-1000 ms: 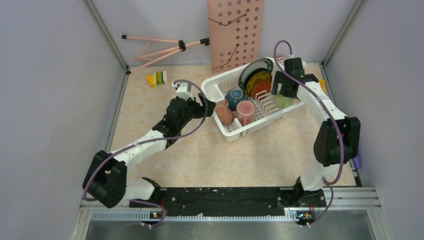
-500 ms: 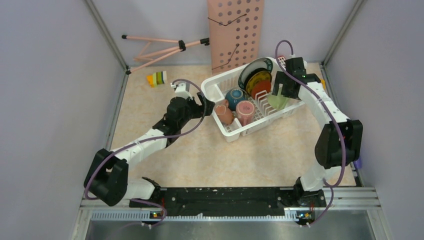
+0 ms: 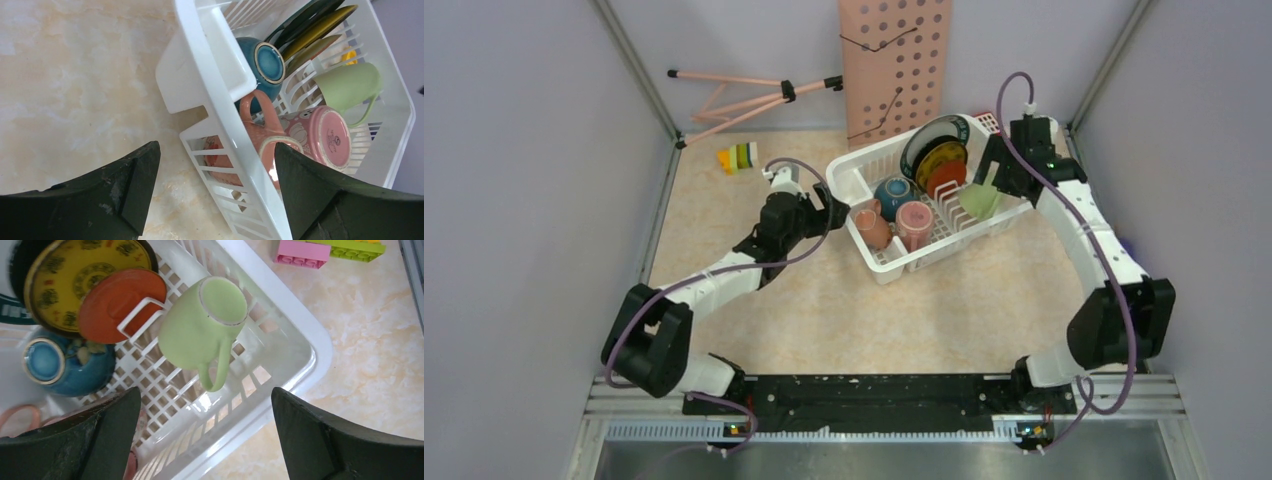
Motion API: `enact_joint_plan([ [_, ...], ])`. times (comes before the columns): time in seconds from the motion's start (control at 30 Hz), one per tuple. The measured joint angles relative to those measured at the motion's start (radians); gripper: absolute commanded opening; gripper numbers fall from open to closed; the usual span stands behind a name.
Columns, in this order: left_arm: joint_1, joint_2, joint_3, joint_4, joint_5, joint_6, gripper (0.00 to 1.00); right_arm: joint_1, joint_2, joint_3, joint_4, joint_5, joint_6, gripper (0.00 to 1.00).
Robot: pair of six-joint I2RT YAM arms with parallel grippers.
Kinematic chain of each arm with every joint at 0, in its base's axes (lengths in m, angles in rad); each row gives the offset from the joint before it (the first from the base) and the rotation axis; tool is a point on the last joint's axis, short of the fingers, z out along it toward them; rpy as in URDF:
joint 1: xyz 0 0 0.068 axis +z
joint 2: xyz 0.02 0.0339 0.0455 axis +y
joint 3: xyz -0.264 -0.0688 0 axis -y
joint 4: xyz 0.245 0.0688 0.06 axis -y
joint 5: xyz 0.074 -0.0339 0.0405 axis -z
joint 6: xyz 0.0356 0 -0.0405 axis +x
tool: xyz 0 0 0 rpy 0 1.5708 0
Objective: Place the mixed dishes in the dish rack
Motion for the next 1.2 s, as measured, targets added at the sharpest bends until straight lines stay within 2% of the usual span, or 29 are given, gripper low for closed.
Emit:
enact_joint_plan([
  [0.3,0.019,0.088,0.013,0.028,0.023,-0.064,0.87,0.0,-0.317,-0.195,0.174,-0.031,0.027,0.98],
  [0.43,0.035,0.088,0.012,0.034,0.018,-0.074,0.92,0.0,-0.492,-0.435,0.326,-0.016,-0.014,0.99],
  [0.5,0.043,0.064,-0.003,0.035,-0.01,-0.066,0.94,0.0,-0.603,-0.611,0.457,-0.002,-0.047,0.99],
  [0.6,0.05,-0.056,-0.073,0.013,-0.123,-0.024,0.95,0.0,-0.781,-0.885,0.636,0.034,-0.098,0.99],
  [0.67,0.065,-0.156,-0.125,0.006,-0.203,0.005,0.95,0.0,-0.859,-1.001,0.704,0.053,-0.139,0.99],
  [0.8,0.18,-0.282,-0.205,0.028,-0.311,0.029,0.96,0.0,-0.887,-1.046,0.796,0.076,-0.222,0.99],
  [0.93,0.273,-0.28,-0.28,0.044,-0.41,0.089,0.98,0.0,-0.903,-1.133,0.948,0.087,-0.256,0.99],
  [1.07,0.278,-0.249,-0.311,0.05,-0.485,0.221,0.98,0.0,-0.884,-1.238,1.048,0.095,-0.262,0.99],
  [1.2,0.278,-0.254,-0.331,0.121,-0.496,0.352,0.99,0.0,-0.77,-1.323,1.196,0.1,-0.285,0.99],
])
